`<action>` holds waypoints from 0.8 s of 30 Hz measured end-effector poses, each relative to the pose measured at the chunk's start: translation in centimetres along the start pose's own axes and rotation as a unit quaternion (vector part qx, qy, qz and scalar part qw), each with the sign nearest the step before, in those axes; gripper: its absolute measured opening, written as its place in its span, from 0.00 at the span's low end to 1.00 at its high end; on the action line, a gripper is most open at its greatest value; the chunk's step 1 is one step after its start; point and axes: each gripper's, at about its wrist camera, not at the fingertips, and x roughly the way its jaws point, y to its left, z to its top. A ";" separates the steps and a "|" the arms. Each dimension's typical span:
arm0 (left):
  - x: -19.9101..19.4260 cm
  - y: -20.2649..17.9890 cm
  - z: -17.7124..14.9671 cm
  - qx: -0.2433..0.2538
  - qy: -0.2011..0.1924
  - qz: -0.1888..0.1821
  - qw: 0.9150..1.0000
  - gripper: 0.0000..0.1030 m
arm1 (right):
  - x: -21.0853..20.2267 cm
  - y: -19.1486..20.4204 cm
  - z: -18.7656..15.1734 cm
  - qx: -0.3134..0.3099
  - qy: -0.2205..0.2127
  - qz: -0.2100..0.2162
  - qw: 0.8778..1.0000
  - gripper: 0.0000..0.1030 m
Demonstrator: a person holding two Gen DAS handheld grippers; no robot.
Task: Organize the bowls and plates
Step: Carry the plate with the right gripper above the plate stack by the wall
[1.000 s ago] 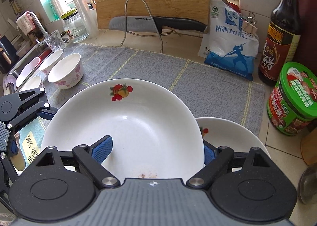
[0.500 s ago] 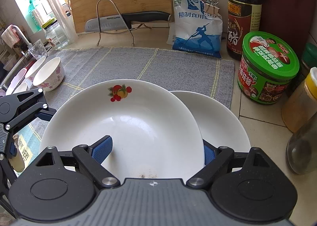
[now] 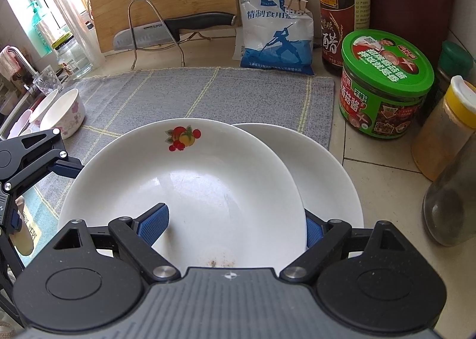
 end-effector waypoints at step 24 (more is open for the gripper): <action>1.7 1.0 0.7 0.011 -0.007 -0.021 1.000 0.97 | -2.1 -0.8 -1.6 0.046 -0.008 -0.039 0.998 0.95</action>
